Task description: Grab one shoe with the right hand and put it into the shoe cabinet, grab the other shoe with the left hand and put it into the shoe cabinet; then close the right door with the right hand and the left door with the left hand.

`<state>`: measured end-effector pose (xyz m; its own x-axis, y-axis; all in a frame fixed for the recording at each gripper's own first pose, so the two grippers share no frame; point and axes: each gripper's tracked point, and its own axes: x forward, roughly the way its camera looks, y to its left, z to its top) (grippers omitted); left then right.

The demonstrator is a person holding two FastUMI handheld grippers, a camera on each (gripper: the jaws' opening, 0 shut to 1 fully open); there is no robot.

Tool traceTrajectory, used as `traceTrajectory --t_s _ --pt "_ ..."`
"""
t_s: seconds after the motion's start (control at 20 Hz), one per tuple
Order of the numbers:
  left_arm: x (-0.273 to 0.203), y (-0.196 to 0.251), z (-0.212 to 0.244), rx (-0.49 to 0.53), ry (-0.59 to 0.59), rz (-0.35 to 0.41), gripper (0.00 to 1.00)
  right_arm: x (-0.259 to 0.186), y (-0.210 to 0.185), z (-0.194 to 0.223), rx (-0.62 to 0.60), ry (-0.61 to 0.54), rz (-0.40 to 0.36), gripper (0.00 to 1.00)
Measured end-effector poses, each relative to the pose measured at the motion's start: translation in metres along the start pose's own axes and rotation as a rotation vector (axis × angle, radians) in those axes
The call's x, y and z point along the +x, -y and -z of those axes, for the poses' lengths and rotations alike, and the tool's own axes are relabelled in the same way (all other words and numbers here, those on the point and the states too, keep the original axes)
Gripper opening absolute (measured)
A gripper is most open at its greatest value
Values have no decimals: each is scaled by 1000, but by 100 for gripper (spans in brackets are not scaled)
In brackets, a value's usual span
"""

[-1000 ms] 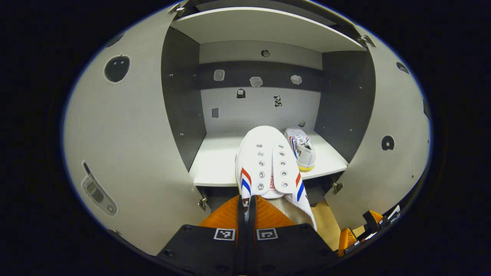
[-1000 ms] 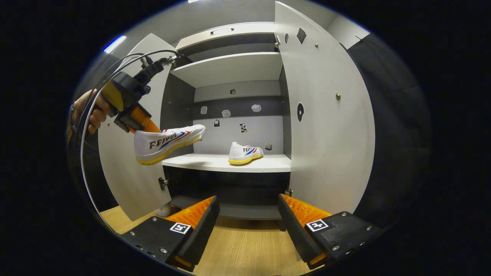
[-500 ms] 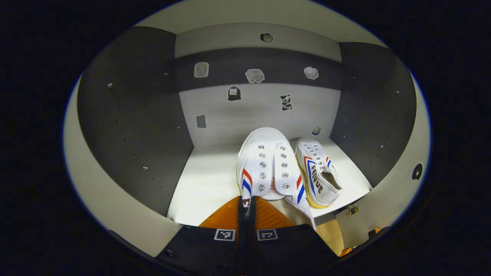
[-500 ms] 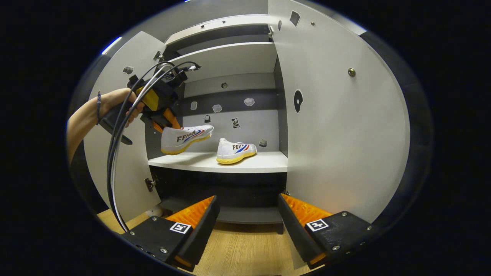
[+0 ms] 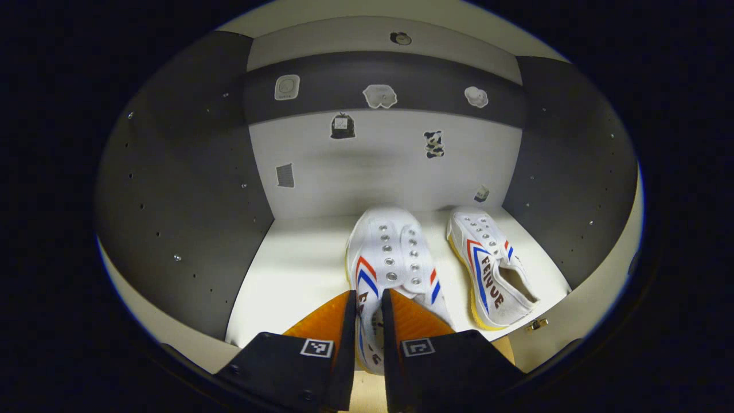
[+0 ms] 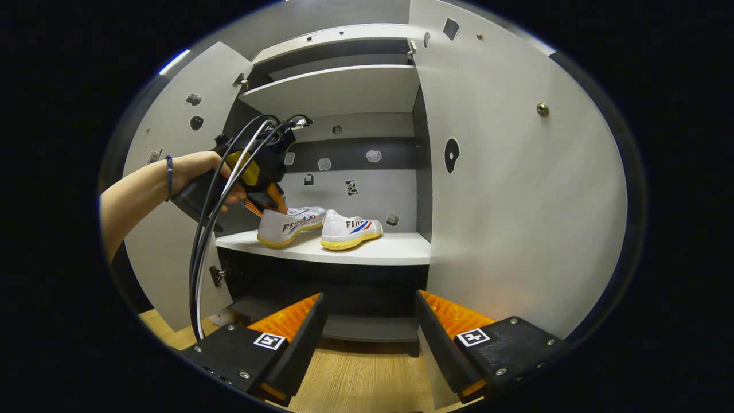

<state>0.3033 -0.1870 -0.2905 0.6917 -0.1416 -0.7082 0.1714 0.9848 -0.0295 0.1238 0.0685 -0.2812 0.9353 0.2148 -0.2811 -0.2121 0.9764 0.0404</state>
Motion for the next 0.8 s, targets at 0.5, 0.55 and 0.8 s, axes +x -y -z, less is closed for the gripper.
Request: traceTrajectory --t_s 0.5,0.55,0.8 --pt "-139 -9 -14 35 335 -65 96 -47 -25 -23 -10 51 -28 93" --pt "-156 -6 -9 38 363 -60 96 -57 -29 -28 -13 60 -33 93" --pt "-248 -8 17 32 484 -59 96 -103 -39 -54 -34 102 -35 93"
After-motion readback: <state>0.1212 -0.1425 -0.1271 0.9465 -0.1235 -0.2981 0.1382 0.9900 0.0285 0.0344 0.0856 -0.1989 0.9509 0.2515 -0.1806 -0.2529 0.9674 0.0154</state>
